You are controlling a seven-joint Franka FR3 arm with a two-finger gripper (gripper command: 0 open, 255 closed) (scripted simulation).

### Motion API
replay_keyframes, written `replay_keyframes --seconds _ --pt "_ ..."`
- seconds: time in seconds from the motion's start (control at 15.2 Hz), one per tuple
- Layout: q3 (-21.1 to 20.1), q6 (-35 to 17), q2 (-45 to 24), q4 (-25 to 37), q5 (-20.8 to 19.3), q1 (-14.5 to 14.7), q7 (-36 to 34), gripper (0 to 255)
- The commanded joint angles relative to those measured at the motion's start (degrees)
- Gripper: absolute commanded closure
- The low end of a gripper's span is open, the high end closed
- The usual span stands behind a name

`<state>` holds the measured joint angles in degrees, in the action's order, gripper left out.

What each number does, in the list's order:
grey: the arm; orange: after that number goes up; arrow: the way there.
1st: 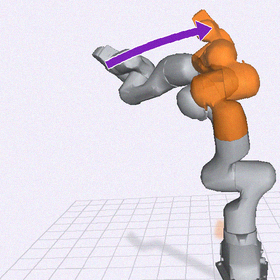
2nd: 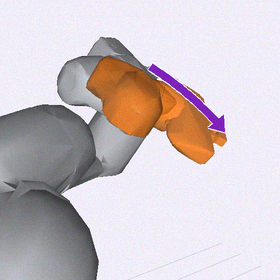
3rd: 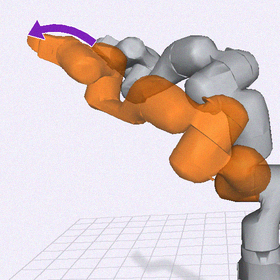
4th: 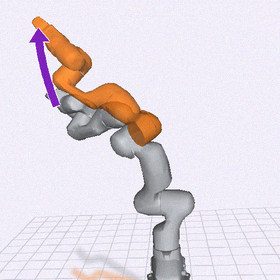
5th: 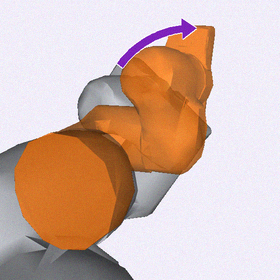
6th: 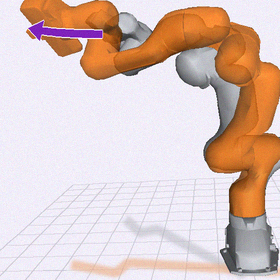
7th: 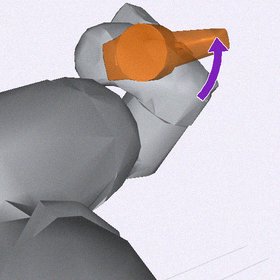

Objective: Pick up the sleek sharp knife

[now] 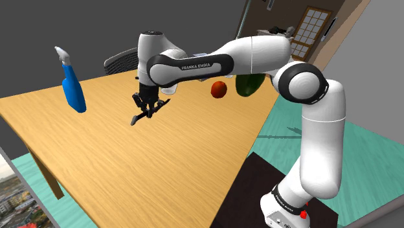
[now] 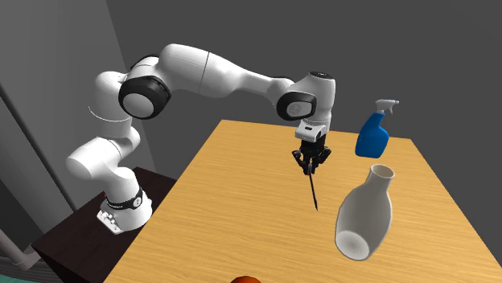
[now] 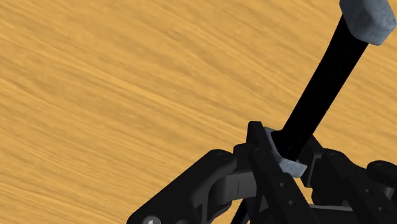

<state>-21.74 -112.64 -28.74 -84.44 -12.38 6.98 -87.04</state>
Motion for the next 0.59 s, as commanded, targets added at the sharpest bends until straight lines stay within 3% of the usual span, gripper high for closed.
replay_keyframes --seconds 0.0,0.53 --pt "-0.01 -0.06 0.09 -0.14 0.02 -0.02 0.0 255" --pt "-0.37 5.47 1.23 4.37 0.66 0.19 0.59 255"
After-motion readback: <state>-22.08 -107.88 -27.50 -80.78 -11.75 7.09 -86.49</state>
